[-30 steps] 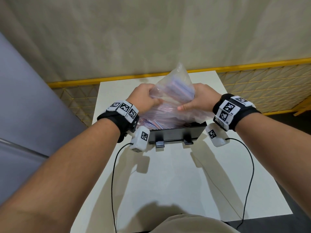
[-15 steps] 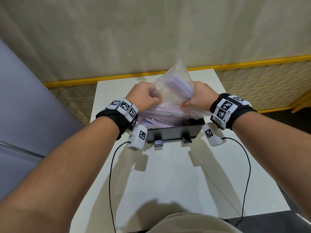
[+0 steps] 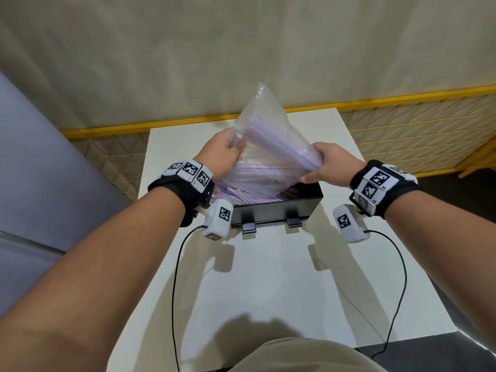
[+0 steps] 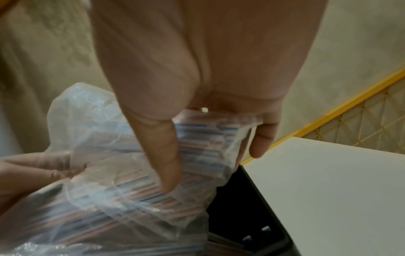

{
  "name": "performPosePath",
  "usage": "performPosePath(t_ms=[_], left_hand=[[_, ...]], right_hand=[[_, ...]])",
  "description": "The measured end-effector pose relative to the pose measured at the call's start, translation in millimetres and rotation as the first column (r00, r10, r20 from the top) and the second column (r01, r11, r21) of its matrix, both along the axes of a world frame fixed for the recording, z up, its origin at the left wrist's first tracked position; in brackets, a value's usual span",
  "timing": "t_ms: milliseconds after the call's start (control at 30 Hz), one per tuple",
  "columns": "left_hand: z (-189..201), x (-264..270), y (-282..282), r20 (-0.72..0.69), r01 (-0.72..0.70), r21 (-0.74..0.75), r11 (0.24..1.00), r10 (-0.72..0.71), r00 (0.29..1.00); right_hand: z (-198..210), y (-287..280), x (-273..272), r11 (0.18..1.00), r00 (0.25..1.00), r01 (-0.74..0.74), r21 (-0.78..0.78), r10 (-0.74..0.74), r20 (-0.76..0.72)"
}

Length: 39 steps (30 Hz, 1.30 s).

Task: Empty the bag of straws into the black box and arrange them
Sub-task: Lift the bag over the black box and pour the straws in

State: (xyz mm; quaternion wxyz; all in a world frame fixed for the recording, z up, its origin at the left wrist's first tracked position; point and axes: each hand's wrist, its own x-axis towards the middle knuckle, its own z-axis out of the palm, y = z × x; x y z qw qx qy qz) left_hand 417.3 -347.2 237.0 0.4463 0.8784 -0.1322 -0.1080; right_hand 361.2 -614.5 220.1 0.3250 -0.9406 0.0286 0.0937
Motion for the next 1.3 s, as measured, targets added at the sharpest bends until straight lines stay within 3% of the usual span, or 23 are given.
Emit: performPosePath(t_ms=[133, 300, 433, 533, 633, 733, 900, 1067, 1200, 1300], left_hand=[[4.1, 0.6, 1.4, -0.135, -0.027, -0.095, 0.995, 0.014, 0.991], [8.0, 1.1, 2.6, -0.110, -0.015, -0.038, 0.999, 0.010, 0.994], [2.0, 6.0, 3.6, -0.131, -0.051, -0.058, 0.997, 0.044, 0.990], [0.1, 7.0, 2.7, -0.174, -0.114, -0.092, 0.989, 0.097, 0.980], [-3.9, 9.6, 1.8, -0.184, -0.183, -0.112, 0.977, 0.161, 0.970], [-6.3, 13.2, 1.8, -0.205, -0.203, -0.109, 0.973, 0.178, 0.963], [-2.0, 9.7, -2.1, -0.169, -0.182, -0.064, 0.981, 0.169, 0.971], [-8.8, 17.4, 0.6, -0.164, -0.200, -0.062, 0.978, 0.188, 0.968], [-7.5, 17.9, 0.8, -0.170, -0.203, -0.060, 0.977, 0.191, 0.967], [-10.5, 17.7, 0.8, -0.176, -0.217, -0.074, 0.973, 0.202, 0.964]], right_hand=[[5.8, 0.2, 2.0, 0.998, 1.000, -0.002, -0.062, 0.002, -0.005], [17.8, 0.1, 6.8, 0.987, 1.000, -0.004, -0.160, 0.009, 0.029], [23.1, -7.1, 13.4, 0.997, 0.987, 0.071, 0.029, -0.075, 0.142], [20.2, -15.1, 13.8, 0.972, 0.984, 0.143, 0.185, -0.160, 0.081], [11.8, -23.0, 9.8, 0.863, 0.960, 0.280, 0.421, -0.263, -0.098], [5.7, -23.4, 3.1, 0.636, 0.930, 0.366, 0.680, -0.224, -0.291], [-2.3, -15.2, -0.8, 0.513, 0.927, 0.360, 0.779, -0.107, -0.359], [-15.7, -13.4, 2.7, 0.342, 0.903, 0.422, 0.840, -0.245, -0.354], [-16.0, -11.6, -0.5, 0.411, 0.913, 0.406, 0.816, -0.142, -0.383], [-17.5, -4.6, 0.5, 0.461, 0.908, 0.418, 0.783, -0.180, -0.379]])
